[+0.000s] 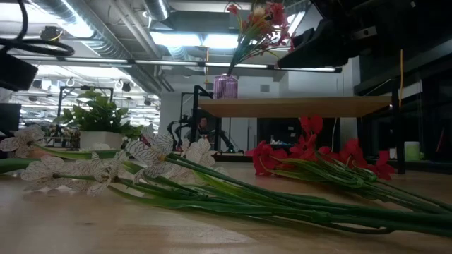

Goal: Pick and place flowers into a vace then onto a shelf
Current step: Put the pink flower into the transparent vase

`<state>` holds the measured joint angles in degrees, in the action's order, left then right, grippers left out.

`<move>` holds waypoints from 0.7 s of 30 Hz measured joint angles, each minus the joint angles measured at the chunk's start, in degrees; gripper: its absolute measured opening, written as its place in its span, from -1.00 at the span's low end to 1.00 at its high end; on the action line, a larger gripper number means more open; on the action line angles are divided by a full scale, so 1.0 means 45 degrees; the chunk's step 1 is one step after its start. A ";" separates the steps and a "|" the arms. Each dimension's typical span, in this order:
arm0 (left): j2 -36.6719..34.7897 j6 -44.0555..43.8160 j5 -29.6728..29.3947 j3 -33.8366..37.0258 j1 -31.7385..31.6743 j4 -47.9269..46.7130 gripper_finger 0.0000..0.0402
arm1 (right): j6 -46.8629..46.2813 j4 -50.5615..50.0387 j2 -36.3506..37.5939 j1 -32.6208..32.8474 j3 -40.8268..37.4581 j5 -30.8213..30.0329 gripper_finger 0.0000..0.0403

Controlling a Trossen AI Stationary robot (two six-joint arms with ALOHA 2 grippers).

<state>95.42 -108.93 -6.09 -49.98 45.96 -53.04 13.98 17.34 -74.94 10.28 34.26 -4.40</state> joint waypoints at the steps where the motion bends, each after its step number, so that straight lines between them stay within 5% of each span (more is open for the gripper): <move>1: -0.0052 0.0003 0.0159 0.0154 -0.0055 0.0144 -0.09 | 0.0000 -0.0001 -0.0005 0.0000 0.0000 0.0000 -0.98; 11: -0.0570 0.0354 0.0347 0.1025 -0.0440 0.1976 -0.17 | 0.0000 0.0012 -0.0002 0.0003 0.0000 0.0000 -0.97; 21: -0.0890 0.0900 -0.0626 0.1021 -0.0536 0.2182 -0.92 | 0.0000 0.0000 0.0000 0.0000 0.0000 0.0000 -0.97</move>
<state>91.41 -104.88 -8.91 -45.39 43.55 -43.23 13.98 17.34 -74.94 10.28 34.26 -4.40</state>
